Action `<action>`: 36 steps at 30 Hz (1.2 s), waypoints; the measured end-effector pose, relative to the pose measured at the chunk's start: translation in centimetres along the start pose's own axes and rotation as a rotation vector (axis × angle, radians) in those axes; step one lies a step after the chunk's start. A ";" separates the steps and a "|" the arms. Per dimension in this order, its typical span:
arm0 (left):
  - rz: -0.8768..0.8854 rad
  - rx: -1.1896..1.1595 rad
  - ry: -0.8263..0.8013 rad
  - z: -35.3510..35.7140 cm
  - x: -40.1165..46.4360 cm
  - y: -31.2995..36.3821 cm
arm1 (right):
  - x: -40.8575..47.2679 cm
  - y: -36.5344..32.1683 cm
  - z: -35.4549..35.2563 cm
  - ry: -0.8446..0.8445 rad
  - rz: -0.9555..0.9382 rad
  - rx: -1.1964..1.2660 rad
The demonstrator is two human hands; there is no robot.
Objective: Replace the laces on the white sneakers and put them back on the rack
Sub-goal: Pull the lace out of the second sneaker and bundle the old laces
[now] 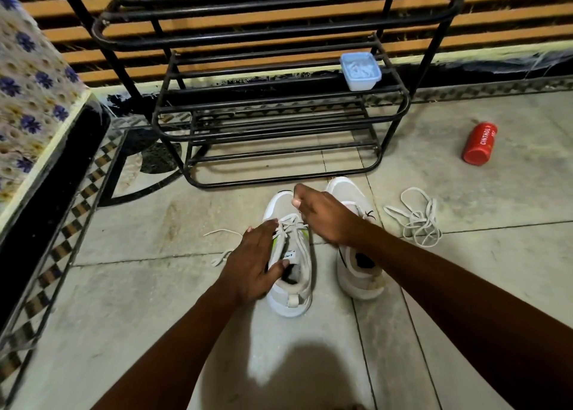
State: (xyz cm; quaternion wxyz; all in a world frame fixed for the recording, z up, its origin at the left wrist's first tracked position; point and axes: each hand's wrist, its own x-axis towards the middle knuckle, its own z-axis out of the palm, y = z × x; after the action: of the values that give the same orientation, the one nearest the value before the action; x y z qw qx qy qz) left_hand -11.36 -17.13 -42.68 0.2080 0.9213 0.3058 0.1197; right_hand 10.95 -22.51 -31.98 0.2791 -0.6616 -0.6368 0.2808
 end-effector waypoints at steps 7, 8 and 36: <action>0.023 0.017 -0.014 -0.1 0.1 -0.2 | 0.6 0.5 -0.8 -0.278 -0.141 -0.528; 0.024 0.016 -0.014 -0.1 0.1 -0.2 | 0.8 0.4 -1.1 -0.309 -0.148 -0.581; 0.025 0.027 -0.017 0.1 0.2 -0.3 | -1.7 -0.6 -2.7 -0.215 -0.251 -1.016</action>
State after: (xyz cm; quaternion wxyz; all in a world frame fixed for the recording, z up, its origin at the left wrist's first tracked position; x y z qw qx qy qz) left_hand -11.28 -16.81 -42.91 0.1966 0.9289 0.2940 0.1101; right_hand 12.48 -24.20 -29.69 -0.1116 -0.5996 -0.7918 -0.0324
